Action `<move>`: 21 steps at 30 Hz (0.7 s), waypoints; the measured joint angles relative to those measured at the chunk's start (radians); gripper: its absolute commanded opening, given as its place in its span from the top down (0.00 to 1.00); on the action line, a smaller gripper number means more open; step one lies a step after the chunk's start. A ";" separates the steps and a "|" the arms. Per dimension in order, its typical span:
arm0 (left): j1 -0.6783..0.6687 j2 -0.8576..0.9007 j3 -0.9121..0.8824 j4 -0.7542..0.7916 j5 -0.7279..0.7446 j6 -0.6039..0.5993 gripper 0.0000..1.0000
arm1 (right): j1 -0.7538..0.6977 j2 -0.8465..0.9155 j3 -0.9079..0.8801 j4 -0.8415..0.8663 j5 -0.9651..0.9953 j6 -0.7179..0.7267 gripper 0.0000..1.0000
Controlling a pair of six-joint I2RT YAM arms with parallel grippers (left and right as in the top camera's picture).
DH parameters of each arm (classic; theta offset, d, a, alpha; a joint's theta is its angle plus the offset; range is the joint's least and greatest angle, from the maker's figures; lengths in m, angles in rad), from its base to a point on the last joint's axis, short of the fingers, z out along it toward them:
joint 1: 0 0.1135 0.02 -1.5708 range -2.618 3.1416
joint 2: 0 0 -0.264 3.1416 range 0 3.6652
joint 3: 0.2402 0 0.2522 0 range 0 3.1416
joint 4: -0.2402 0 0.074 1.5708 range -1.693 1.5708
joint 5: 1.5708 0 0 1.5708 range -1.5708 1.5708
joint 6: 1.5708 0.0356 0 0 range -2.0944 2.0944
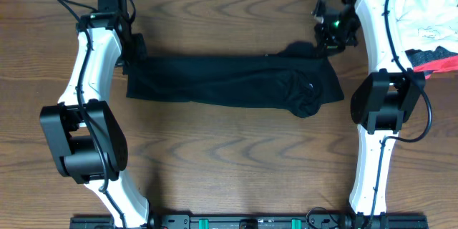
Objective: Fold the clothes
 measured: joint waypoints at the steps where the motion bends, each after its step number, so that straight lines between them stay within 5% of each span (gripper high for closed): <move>1: 0.000 0.002 -0.014 0.010 0.000 0.000 0.94 | 0.000 0.000 -0.023 0.009 0.003 0.001 0.98; 9: 0.000 0.046 -0.074 0.048 0.000 0.000 0.93 | 0.000 0.000 -0.203 0.096 0.013 0.002 0.98; 16: 0.002 0.062 -0.076 0.045 -0.008 0.008 0.49 | 0.000 0.000 -0.240 0.096 0.030 0.006 0.78; 21: 0.010 0.062 -0.076 0.015 -0.053 0.003 0.45 | -0.011 0.000 -0.240 0.092 0.050 0.002 0.73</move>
